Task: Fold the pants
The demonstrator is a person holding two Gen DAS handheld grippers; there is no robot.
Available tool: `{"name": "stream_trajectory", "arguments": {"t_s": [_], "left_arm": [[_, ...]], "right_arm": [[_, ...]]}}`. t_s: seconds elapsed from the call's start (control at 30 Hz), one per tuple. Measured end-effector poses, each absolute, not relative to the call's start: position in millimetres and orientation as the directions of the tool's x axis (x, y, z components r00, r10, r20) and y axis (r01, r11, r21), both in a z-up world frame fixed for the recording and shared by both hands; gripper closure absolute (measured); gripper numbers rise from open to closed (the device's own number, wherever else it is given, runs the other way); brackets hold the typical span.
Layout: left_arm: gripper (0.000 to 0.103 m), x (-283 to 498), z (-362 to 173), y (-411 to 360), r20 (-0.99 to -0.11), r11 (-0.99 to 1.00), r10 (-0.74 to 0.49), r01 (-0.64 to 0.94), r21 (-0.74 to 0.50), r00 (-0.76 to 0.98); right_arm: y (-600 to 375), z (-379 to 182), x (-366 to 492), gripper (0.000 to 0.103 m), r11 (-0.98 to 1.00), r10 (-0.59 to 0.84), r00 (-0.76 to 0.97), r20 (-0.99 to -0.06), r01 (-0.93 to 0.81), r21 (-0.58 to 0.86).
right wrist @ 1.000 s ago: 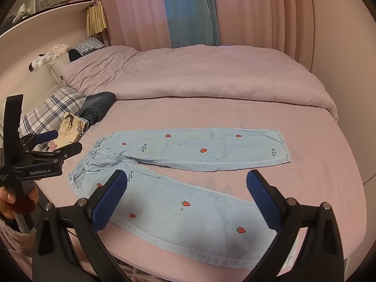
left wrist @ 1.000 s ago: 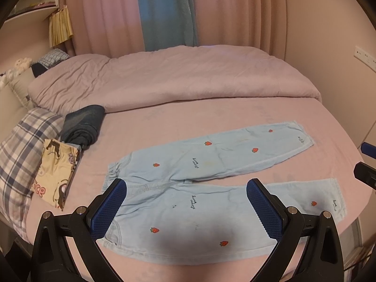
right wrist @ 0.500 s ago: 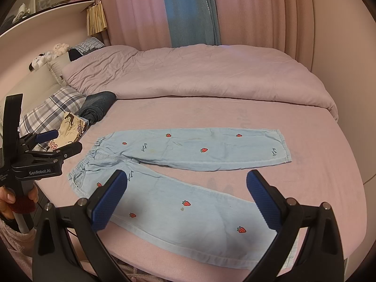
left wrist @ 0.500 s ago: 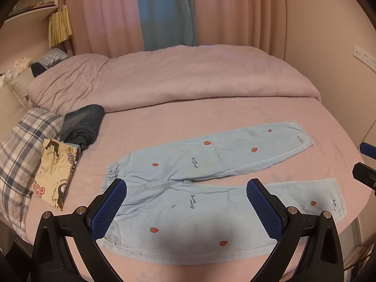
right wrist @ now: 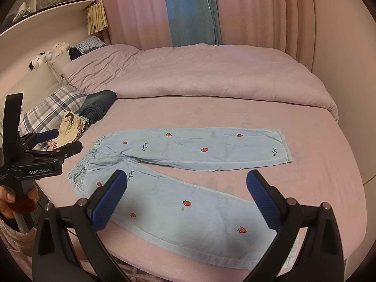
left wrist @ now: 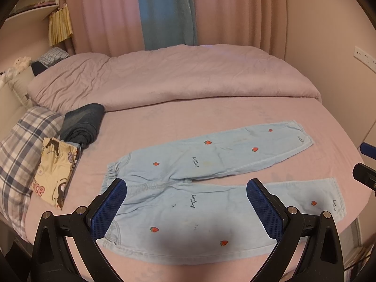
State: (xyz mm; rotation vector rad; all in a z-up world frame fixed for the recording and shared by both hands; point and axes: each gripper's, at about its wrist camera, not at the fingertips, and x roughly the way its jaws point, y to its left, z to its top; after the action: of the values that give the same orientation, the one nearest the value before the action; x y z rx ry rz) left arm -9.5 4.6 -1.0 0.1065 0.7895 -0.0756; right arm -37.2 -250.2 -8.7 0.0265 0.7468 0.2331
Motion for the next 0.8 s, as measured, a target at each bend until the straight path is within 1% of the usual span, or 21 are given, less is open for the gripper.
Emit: {"name": "stream_trajectory", "arguments": {"t_s": [0.6, 0.67, 0.8], "left_arm": [[0.001, -8.0, -5.1, 13.0, -0.723, 0.992, -0.036, 0.113, 0.058, 0.690], [0.001, -4.6, -8.2, 16.2, -0.729, 0.992, -0.053, 0.119, 0.040, 0.683], [0.001, 12.8, -22.2, 33.1, -0.740, 0.992, -0.113, 0.123, -0.041, 0.663]], "right_arm": [[-249.3, -11.2, -37.4, 0.002, 0.974, 0.218, 0.704, -0.676, -0.200, 0.105], [-247.5, -15.6, -36.7, 0.002, 0.974, 0.218, 0.700, -0.680, -0.201, 0.106], [-247.3, -26.0, -27.6, 0.002, 0.973, 0.224, 0.682, -0.696, -0.203, 0.115]]}}
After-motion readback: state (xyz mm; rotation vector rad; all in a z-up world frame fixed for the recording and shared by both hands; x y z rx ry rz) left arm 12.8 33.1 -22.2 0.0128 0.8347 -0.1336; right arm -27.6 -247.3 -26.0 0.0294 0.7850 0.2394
